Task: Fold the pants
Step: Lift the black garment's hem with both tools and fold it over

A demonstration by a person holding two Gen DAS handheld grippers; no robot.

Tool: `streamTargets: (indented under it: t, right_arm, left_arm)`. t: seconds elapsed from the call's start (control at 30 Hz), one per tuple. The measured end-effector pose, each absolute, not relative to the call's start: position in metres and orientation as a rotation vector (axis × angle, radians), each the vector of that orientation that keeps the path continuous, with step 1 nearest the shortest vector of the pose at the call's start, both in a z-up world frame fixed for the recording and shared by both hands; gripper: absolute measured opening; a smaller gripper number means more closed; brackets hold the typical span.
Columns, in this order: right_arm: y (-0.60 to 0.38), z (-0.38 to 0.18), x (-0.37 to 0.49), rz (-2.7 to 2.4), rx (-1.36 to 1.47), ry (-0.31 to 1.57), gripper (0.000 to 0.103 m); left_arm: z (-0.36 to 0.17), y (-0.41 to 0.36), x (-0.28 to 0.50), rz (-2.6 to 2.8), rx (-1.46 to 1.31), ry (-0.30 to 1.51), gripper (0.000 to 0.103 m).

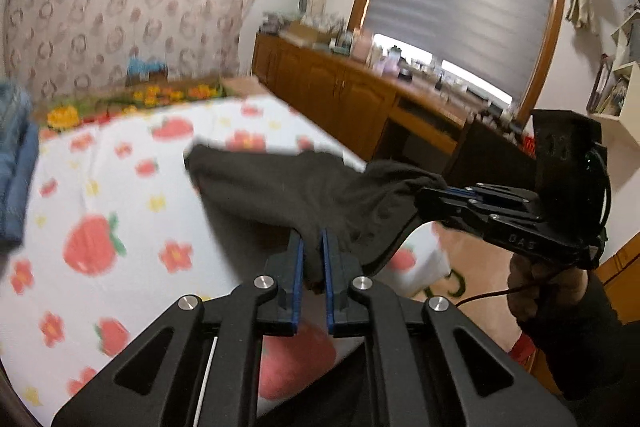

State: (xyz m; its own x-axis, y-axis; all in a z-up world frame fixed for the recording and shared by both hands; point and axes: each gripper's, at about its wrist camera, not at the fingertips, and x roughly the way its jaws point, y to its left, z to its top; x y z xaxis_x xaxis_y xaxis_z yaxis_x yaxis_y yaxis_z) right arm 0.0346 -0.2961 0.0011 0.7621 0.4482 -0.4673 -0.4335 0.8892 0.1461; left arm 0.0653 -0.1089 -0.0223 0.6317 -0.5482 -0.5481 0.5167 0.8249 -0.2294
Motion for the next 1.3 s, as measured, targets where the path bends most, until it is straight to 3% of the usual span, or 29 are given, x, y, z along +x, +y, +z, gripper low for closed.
streamTargets:
  t: [0.47,0.7,0.87,1.0,1.3]
  right_arm:
    - [-0.251,0.124,0.054,0.558,-0.083,0.28,0.007]
    - [-0.217,0.14,0.132,0.572,-0.119,0.297,0.007]
    - [-0.197,0.171,0.187,0.545,-0.103,0.259,0.007]
    - [-0.179,0.157,0.203,0.556,-0.12,0.295,0.007]
    - [-0.154,0.065,0.223,0.592,-0.154,0.53,0.007]
  left_arm:
    - [0.092,-0.058,0.083,-0.501,-0.024,0.408,0.009]
    - [0.102,-0.029,0.143,-0.396,-0.006,0.378,0.009]
    - [0.139,-0.018,0.177,-0.334,0.035,0.318,0.009]
    - [0.129,-0.012,0.185,-0.308,0.08,0.342,0.009]
    - [0.041,-0.004,0.171,-0.315,0.082,0.519,0.009]
